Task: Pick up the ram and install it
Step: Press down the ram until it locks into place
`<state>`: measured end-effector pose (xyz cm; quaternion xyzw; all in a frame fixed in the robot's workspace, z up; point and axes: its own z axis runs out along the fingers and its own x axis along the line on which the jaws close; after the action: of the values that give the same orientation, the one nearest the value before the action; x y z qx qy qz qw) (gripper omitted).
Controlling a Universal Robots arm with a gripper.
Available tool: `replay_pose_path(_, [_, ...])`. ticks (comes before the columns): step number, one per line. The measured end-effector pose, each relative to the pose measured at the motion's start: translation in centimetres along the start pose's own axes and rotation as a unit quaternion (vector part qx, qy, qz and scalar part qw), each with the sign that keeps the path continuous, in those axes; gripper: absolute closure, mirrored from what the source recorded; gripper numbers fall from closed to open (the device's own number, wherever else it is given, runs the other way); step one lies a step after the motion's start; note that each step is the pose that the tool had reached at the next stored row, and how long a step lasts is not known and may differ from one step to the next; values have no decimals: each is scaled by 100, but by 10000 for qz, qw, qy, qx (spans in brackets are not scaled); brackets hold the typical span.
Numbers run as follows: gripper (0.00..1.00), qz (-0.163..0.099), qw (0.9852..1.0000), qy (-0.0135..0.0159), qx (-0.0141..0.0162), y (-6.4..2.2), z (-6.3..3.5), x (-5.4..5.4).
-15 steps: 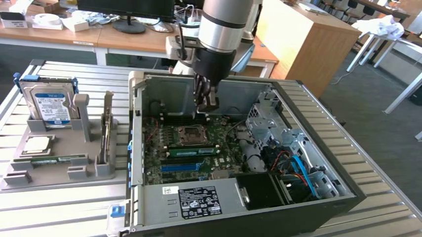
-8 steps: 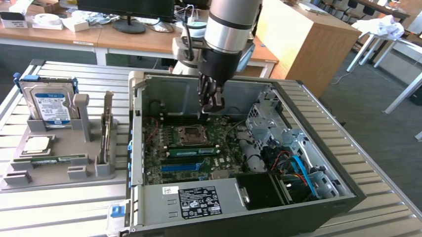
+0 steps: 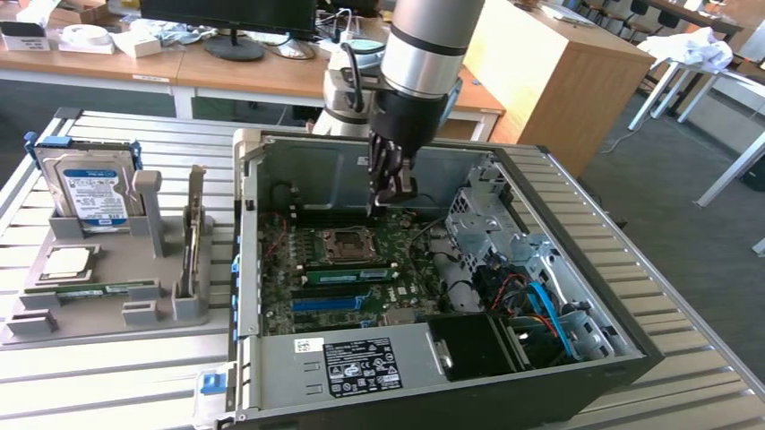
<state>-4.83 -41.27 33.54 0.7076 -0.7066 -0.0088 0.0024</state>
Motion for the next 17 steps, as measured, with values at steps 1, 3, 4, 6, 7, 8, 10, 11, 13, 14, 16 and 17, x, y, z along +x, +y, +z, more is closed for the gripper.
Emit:
replay_pose_path(1, [90, 0, 10000, 0, 0, -2, 0, 0])
replay_pose_path(3, [90, 0, 10000, 0, 0, -2, 0, 0])
replay_pose_path(4, [90, 0, 10000, 0, 0, -2, 0, 0])
replay_pose_path(6, [90, 0, 10000, 0, 0, -2, 0, 0])
replay_pose_path(7, [90, 0, 10000, 0, 0, -2, 0, 0])
replay_pose_path(8, [90, 0, 10000, 0, 0, -2, 0, 0])
replay_pose_path(10, [90, 0, 10000, 0, 0, -2, 0, 0])
replay_pose_path(11, [90, 0, 10000, 0, 0, -2, 0, 0])
replay_pose_path(13, [90, 0, 10000, 0, 0, -2, 0, 0])
replay_pose_path(14, [90, 0, 10000, 0, 0, -2, 0, 0])
replay_pose_path(16, [90, 25, 10000, 0, 0, -2, 0, 0])
replay_pose_path(17, [90, 68, 10000, -1, 1, -3, 0, 0])
